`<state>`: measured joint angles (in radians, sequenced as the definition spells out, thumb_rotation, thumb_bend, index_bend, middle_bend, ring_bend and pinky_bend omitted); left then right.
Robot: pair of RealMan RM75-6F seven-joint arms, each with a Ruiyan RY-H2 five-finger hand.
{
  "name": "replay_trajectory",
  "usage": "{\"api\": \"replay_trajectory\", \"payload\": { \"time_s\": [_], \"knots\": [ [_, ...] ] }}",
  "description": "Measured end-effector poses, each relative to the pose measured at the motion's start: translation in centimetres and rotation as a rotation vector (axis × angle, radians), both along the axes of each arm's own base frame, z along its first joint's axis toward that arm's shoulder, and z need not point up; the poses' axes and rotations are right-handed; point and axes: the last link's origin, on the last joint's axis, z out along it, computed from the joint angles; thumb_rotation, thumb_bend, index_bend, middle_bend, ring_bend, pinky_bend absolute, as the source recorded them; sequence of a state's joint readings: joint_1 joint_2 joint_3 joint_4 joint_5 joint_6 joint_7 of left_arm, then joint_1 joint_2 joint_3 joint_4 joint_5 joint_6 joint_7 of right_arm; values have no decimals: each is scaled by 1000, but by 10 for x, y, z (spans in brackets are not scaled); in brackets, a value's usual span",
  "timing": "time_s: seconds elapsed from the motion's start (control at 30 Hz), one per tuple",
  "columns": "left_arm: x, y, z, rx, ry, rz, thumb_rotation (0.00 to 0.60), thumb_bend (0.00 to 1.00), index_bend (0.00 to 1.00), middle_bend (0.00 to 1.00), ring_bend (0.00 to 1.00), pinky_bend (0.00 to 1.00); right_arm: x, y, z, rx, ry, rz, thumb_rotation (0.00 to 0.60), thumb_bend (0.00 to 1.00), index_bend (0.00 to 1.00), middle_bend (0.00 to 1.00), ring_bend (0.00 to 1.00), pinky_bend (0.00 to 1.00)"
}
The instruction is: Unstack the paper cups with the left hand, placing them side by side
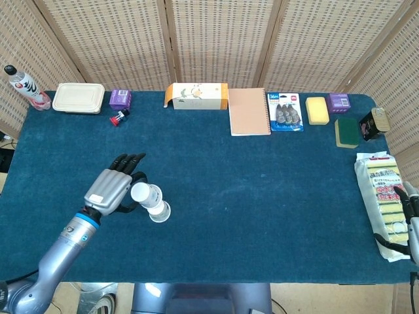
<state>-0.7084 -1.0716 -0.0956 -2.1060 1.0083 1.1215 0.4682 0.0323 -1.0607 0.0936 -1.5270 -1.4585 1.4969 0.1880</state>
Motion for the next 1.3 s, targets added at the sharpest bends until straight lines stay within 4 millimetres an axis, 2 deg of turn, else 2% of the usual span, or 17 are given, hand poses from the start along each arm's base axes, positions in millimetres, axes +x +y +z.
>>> {"api": "replay_trajectory", "payload": {
  "time_s": [0.13, 0.23, 0.5, 0.6, 0.9, 1.3],
  "knots": [
    [-10, -4, 15, 17, 11, 4, 600, 268, 382, 0, 0, 0, 0, 0, -1, 2, 2, -1, 600, 20, 29, 0, 0, 0],
    [-22, -8, 16, 13, 48, 17, 600, 268, 383, 0, 0, 0, 1, 0, -1, 4, 4, 0, 600, 20, 29, 0, 0, 0],
    [-64, -8, -4, -2, 117, 78, 600, 268, 383, 0, 0, 0, 1, 0, -3, 9, 12, -10, 600, 20, 28, 0, 0, 0],
    [-74, -7, -15, -15, 117, 93, 600, 268, 382, 0, 0, 0, 1, 0, -4, 12, 14, -15, 600, 20, 28, 0, 0, 0],
    [-78, -3, -37, -52, 100, 99, 600, 267, 383, 0, 0, 0, 1, 0, -3, 15, 13, -21, 600, 23, 29, 0, 0, 0],
    [-78, 0, -47, -71, 106, 111, 600, 261, 382, 0, 0, 0, 1, 0, -3, 14, 14, -12, 600, 23, 29, 0, 0, 0]
  ]
}}
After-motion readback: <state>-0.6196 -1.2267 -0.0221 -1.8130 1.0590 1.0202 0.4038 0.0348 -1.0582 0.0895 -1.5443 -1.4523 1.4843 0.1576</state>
